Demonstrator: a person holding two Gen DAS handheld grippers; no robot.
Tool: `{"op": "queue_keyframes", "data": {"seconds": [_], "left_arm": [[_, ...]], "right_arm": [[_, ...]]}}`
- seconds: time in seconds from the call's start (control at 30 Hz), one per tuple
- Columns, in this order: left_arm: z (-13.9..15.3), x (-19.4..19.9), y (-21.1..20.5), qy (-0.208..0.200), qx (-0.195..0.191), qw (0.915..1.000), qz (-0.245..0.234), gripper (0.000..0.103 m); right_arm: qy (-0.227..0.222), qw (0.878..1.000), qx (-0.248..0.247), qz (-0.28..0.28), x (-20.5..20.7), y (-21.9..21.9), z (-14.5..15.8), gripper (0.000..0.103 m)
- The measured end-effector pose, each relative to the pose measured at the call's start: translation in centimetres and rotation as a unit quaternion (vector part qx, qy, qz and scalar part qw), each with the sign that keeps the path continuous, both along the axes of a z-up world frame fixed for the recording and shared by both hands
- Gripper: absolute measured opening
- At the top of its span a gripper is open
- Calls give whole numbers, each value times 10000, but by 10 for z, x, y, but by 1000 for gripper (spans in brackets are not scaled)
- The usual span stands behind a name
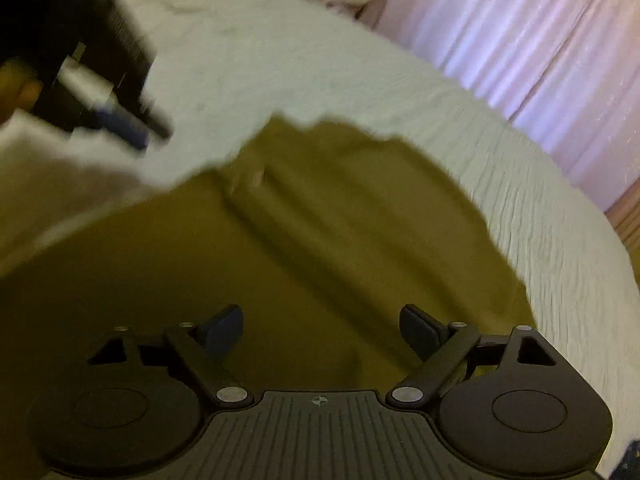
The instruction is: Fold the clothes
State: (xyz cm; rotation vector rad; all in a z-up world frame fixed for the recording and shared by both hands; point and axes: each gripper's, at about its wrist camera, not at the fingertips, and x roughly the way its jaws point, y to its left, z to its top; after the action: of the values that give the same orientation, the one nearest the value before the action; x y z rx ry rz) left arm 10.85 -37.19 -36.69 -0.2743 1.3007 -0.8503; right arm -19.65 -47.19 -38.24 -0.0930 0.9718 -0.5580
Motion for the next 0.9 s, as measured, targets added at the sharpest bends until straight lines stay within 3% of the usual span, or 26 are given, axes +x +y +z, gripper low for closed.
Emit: {"op": "queue_keyframes", "data": {"seconds": [0.17,0.37,0.43,0.47,0.5,0.53,0.6,0.67,0.77,0.83,0.9], "left_arm": [[-6,-8,-26,154,-175,9994,-239,28],[-20,-15,-73,115,71,9978,-641,31],[-28,-18,-82,209,215,9966,-765,23],[-29,-20,-85,230,213,9961,-820,2],[-25,-22,-86,197,112,9958,-882,3],[-18,-25,-87,84,-75,9955,-941,2],[17,-29,-77,-556,-839,9901,-979,2],[54,-29,-64,-1297,-1539,9746,-978,2],[75,-17,-55,-2014,-1428,9639,-994,2],[80,-11,-54,-2135,-1389,9620,-984,2],[86,-10,-56,-2215,-1509,9583,-989,2]], "right_arm": [[313,9965,-18,-781,-57,-12,-3,88],[417,9819,-143,-1840,-99,-63,-2,88],[331,9763,-77,-2139,-110,-72,0,88],[244,9733,-18,-2281,-115,-75,1,88],[170,9713,32,-2374,-119,-74,5,88],[93,9696,68,-2445,-118,-78,5,88],[-47,9672,76,-2537,-115,-81,4,88],[-218,9679,-18,-2505,-114,-82,8,88],[-456,9703,-46,-2374,-110,-85,10,88],[-467,9743,-142,-2199,-100,-86,7,87],[-511,9781,-283,-1998,-90,-88,3,79]]}}
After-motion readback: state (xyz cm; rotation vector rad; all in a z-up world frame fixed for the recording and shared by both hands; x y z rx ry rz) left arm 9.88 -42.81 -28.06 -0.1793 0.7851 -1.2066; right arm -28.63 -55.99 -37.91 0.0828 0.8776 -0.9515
